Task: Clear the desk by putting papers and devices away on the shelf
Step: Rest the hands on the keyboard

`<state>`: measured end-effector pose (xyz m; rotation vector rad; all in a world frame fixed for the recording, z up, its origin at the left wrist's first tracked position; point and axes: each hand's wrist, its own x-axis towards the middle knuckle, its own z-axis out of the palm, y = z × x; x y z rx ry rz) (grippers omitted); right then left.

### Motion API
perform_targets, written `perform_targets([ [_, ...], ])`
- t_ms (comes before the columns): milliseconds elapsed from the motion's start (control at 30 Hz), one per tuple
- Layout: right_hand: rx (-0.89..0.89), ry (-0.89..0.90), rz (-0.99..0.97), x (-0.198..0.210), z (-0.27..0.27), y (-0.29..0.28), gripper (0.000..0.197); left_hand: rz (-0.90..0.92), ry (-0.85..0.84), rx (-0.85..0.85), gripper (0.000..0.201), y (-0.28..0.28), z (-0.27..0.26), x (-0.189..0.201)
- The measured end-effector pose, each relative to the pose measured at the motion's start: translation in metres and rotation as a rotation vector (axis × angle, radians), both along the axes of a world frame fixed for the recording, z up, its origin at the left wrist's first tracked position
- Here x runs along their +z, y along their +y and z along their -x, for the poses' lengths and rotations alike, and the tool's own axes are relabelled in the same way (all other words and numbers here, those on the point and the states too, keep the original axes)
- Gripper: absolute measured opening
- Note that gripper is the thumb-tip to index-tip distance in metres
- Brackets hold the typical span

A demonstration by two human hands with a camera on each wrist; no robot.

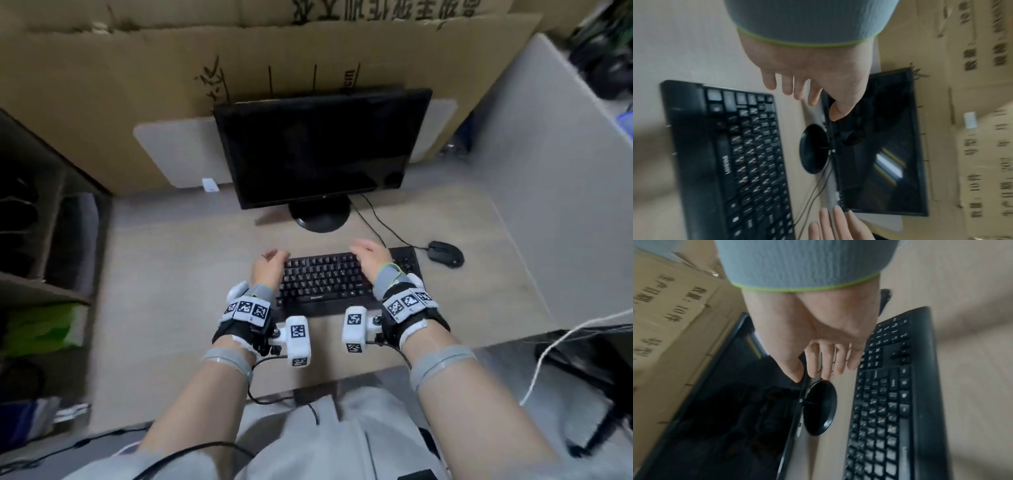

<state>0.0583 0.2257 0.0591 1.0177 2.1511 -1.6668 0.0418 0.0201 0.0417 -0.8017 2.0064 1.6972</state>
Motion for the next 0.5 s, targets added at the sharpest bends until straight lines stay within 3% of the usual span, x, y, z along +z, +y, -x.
perform_targets([
  [200, -0.082, -0.227, -0.119, -0.079, -0.003, 0.066, 0.058, 0.236, -0.236, 0.051, 0.094, 0.037, -0.014, -0.078],
  [367, -0.047, -0.377, -0.369, -0.122, -0.010, 0.121, 0.087, 0.457, -0.339, 0.080, 0.092, 0.056, -0.004, -0.104],
  [500, -0.026, -0.426, -0.362, -0.139, -0.001, 0.138, 0.097, 0.555, -0.346, 0.145, 0.096, 0.060, -0.005, -0.116],
])
